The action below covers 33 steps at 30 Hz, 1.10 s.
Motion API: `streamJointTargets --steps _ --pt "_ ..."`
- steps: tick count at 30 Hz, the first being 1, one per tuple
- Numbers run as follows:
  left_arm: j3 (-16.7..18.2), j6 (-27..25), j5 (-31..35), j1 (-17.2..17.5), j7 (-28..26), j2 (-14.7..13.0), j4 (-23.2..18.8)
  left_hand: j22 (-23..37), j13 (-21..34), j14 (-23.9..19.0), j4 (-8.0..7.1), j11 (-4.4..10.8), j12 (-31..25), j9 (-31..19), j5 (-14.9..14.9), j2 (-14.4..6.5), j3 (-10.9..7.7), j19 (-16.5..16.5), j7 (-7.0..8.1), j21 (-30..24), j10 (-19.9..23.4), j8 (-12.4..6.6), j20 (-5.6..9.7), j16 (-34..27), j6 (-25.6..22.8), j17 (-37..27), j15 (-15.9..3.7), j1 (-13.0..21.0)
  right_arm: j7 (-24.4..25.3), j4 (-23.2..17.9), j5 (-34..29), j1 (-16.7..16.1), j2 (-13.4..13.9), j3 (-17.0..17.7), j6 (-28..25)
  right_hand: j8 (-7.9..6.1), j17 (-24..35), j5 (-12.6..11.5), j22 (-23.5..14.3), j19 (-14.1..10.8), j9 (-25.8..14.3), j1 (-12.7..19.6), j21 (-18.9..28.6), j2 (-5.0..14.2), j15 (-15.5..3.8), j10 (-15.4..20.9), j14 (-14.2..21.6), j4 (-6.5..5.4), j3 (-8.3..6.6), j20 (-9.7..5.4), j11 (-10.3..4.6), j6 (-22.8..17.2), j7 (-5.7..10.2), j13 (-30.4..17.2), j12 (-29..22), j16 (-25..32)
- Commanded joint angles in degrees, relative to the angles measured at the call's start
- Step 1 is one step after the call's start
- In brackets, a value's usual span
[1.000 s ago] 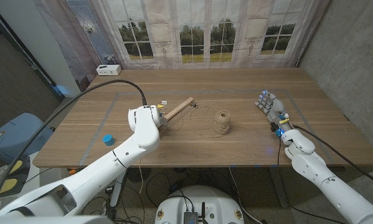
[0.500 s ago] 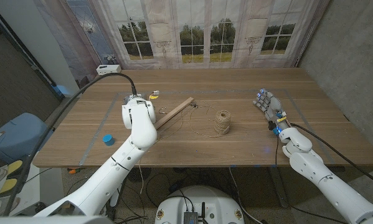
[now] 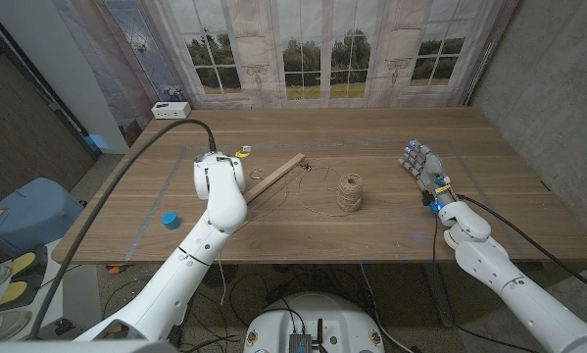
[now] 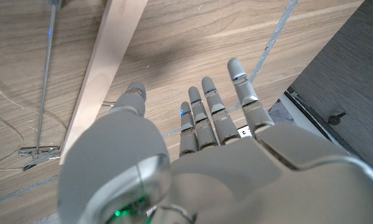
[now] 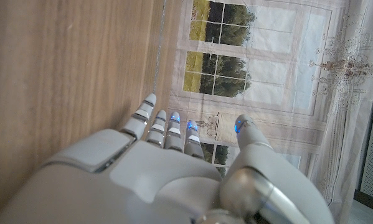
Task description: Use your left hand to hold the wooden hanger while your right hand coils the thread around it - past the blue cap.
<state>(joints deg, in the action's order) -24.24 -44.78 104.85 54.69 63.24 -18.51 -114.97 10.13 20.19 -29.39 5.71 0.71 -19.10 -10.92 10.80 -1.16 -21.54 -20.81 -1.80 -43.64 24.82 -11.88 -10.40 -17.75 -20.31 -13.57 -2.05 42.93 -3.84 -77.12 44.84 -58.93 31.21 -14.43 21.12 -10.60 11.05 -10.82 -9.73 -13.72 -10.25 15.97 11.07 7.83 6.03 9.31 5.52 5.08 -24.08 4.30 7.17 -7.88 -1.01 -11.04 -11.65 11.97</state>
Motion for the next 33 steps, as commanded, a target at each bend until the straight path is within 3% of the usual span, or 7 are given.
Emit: streamJointTargets --steps 1,22,33 --pt "-0.2 1.5 1.4 -0.3 2.7 0.9 1.2 0.2 0.0 -0.4 0.49 0.16 -0.1 -0.2 0.2 0.2 -0.11 -0.5 0.09 0.3 0.6 -0.18 0.29 0.4 -0.3 0.1 -0.10 0.6 -0.4 0.5 0.3 -0.3 -0.1 0.4 0.9 -0.13 0.2 0.0 -0.2 -0.5 -0.1 -0.3 0.4 0.02 -0.01 0.2 0.4 -0.17 -0.38 -0.05 -0.01 -0.2 -0.12 -0.2 0.0 -0.2" --pt "-2.2 2.3 0.6 -0.7 4.8 1.2 1.8 0.2 0.0 -0.6 -0.01 -0.04 0.1 -0.2 0.4 3.6 2.64 -1.0 0.00 1.0 0.3 0.28 0.34 0.7 0.1 0.0 0.00 -2.4 -1.5 1.4 1.2 -1.2 -0.4 1.1 2.1 -0.14 0.2 0.0 -0.2 -0.6 -0.1 -0.5 0.4 -0.03 0.00 0.5 0.5 -0.16 -0.47 -0.05 0.02 -0.2 -0.09 -0.2 0.0 -0.3" --pt "-4.1 3.5 5.3 -1.0 6.3 1.2 3.2 0.2 0.0 -0.3 -0.02 -0.03 0.3 -0.2 1.1 4.2 3.18 -1.0 0.31 1.5 0.0 0.61 0.28 0.9 1.0 0.0 0.15 -2.8 -1.5 1.8 1.4 -1.5 -0.9 1.2 2.8 -0.15 0.2 -0.1 -0.2 -0.7 -0.1 -0.5 0.4 0.01 -0.03 0.6 0.7 -0.15 -0.53 -0.04 0.10 -0.3 -0.10 -0.2 0.0 -0.2"
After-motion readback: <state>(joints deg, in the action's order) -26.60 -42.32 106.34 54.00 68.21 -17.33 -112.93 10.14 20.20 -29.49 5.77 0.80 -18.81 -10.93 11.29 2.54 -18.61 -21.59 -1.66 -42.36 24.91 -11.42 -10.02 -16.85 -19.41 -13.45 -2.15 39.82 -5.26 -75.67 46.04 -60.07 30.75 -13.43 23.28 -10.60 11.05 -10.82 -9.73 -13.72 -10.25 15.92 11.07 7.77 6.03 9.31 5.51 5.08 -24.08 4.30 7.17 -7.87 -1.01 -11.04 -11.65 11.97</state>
